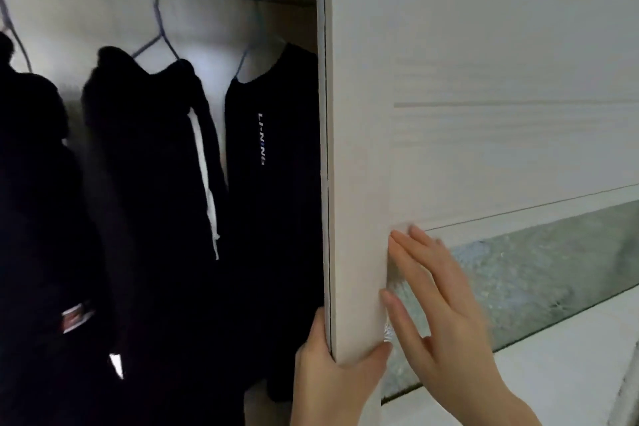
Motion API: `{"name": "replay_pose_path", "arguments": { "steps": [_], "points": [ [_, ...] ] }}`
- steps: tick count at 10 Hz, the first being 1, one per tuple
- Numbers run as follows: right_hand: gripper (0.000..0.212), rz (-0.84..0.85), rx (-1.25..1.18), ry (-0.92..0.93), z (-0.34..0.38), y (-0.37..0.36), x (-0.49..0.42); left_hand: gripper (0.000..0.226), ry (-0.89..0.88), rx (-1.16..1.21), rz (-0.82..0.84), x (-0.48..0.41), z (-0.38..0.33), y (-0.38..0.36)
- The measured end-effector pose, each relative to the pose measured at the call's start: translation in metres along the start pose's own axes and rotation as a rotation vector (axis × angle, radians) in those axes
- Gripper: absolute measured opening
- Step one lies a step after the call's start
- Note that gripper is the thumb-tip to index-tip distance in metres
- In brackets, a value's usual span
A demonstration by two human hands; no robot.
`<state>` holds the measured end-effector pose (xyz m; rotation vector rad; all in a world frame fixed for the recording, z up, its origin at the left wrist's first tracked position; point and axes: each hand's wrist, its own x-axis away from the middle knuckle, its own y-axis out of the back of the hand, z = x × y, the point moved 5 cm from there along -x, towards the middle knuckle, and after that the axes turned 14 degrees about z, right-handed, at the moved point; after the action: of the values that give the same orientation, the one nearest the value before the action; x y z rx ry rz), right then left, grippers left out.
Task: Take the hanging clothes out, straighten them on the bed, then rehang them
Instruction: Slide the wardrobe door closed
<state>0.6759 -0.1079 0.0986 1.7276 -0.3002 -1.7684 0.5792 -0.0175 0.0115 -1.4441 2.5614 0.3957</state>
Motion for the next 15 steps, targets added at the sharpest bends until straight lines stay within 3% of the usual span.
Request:
{"name": "replay_pose_path", "arguments": {
  "steps": [1,2,3,4,5,7,8,10,15],
  "points": [
    [0.046,0.014,-0.018,0.142,0.038,-0.018,-0.013,0.058,0.006,-0.184,-0.314,0.041,-0.020,0.051],
    [0.044,-0.004,0.004,0.313,0.070,-0.033,-0.027,0.091,-0.045,-0.252,-0.566,0.082,-0.023,0.096],
    [0.040,-0.021,0.012,0.374,0.088,-0.041,-0.034,0.089,-0.206,-0.437,-0.705,0.105,-0.025,0.123],
    [0.039,-0.036,0.044,0.425,0.105,-0.048,-0.038,0.071,-0.412,-0.859,-0.898,0.138,-0.036,0.148],
    [0.042,-0.035,0.064,0.433,0.115,-0.055,-0.039,0.051,-0.421,-1.114,-0.928,0.150,-0.033,0.165],
    [0.050,-0.031,0.084,0.495,0.172,-0.086,-0.049,0.052,-0.089,-1.205,-0.905,0.172,-0.025,0.226],
    [0.050,-0.032,0.073,0.516,0.196,-0.097,-0.054,0.049,-0.034,-1.269,-0.982,0.182,-0.026,0.250],
    [0.056,-0.009,0.044,0.533,0.238,-0.118,-0.059,0.091,0.051,-1.353,-1.083,0.195,-0.028,0.286],
    [0.057,0.048,0.155,0.489,0.280,-0.142,-0.060,0.095,0.036,-1.334,-0.966,0.209,-0.016,0.328]
  ]
}}
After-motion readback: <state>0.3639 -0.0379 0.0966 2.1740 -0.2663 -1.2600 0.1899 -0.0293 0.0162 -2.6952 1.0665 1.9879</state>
